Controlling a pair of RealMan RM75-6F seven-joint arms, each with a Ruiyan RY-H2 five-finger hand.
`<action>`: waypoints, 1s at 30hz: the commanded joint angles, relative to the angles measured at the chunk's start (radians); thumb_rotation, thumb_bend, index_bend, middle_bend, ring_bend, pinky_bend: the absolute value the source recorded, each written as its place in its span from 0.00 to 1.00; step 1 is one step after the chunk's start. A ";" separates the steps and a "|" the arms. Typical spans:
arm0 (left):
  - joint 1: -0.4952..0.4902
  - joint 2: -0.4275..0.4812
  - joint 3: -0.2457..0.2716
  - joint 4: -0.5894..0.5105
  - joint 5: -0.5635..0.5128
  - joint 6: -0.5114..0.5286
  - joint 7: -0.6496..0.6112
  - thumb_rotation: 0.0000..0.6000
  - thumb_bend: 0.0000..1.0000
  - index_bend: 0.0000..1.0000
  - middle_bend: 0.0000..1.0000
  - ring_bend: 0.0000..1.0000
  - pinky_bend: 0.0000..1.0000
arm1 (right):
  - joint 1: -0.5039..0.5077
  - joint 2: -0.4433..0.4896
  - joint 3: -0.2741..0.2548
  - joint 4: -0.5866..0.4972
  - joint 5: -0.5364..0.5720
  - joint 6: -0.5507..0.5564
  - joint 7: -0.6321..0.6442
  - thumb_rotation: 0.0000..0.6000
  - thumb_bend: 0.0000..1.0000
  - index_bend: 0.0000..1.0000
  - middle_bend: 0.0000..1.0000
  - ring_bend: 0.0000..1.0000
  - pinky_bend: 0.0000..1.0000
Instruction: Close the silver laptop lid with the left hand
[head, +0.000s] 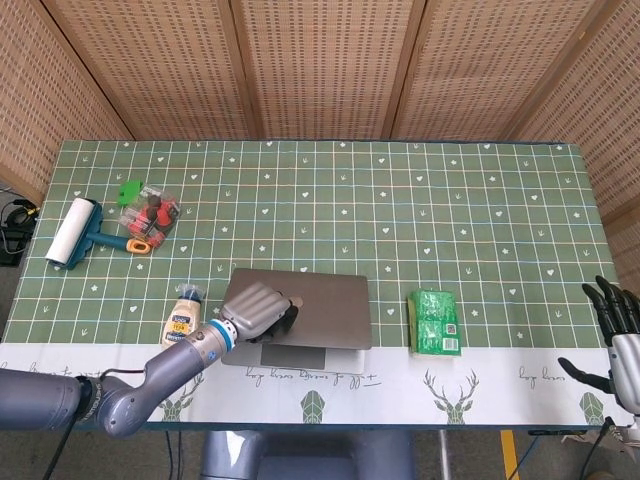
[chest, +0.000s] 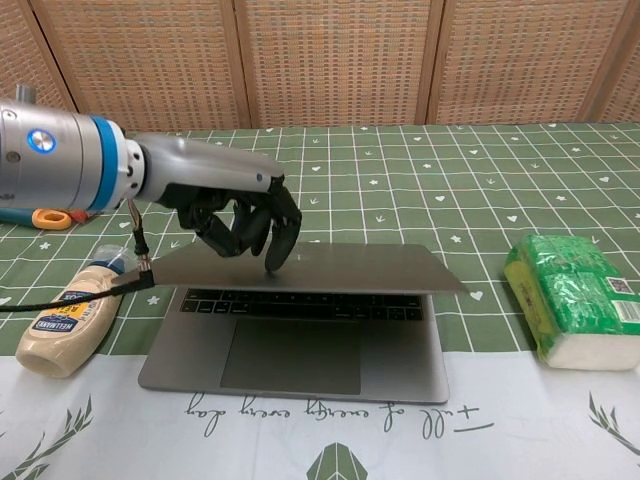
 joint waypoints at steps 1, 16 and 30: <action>0.013 -0.042 0.016 0.030 0.009 -0.002 -0.011 1.00 1.00 0.51 0.42 0.38 0.40 | 0.000 0.000 0.000 -0.001 -0.001 0.001 -0.001 1.00 0.02 0.00 0.00 0.00 0.00; 0.023 -0.170 0.060 0.140 -0.012 -0.008 0.011 1.00 1.00 0.51 0.42 0.38 0.40 | 0.001 0.000 -0.001 -0.002 0.001 -0.002 -0.003 1.00 0.01 0.00 0.00 0.00 0.00; 0.034 -0.194 0.078 0.165 -0.021 -0.002 0.021 1.00 1.00 0.50 0.42 0.38 0.40 | 0.001 -0.002 -0.003 -0.004 -0.001 -0.003 -0.009 1.00 0.02 0.00 0.00 0.00 0.00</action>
